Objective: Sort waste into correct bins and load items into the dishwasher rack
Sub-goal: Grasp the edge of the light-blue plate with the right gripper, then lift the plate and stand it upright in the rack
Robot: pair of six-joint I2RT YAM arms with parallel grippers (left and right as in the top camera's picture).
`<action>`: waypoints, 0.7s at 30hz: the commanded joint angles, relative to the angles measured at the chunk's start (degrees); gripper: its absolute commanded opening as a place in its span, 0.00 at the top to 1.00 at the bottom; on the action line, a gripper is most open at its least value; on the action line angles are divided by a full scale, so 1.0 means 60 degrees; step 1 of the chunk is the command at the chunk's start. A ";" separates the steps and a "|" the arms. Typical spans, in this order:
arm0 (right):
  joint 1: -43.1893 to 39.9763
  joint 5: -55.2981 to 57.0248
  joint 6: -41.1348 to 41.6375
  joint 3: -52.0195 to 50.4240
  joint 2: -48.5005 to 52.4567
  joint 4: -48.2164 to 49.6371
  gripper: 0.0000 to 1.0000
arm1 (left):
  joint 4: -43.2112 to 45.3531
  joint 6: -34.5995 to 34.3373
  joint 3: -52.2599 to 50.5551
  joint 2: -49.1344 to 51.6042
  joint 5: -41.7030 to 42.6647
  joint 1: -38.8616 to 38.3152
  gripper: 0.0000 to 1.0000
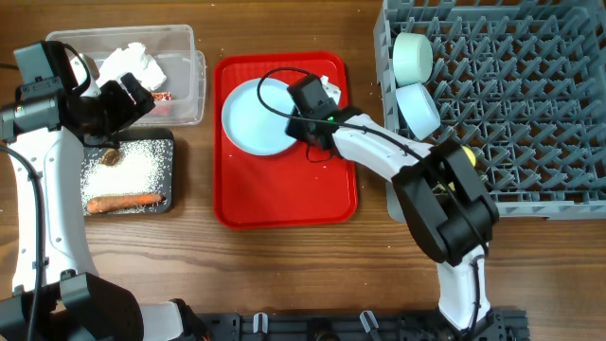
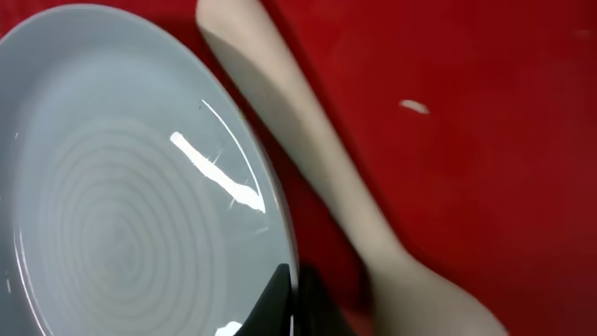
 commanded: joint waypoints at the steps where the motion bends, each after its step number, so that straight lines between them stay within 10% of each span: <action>1: -0.0022 0.0157 -0.1606 -0.0149 -0.1198 -0.0721 0.96 | 0.0025 -0.0084 0.0015 -0.0007 -0.0055 0.0044 0.00; 10: -0.0022 0.1009 -0.3934 -0.0149 -0.3832 -0.1432 0.96 | 0.0022 -0.0084 0.0018 -0.0007 -0.0055 0.0044 0.00; 21: -0.0109 1.0998 -0.5395 -0.0153 -0.6754 -0.2175 0.96 | 0.0022 -0.0084 0.0018 -0.0007 -0.0055 0.0044 0.00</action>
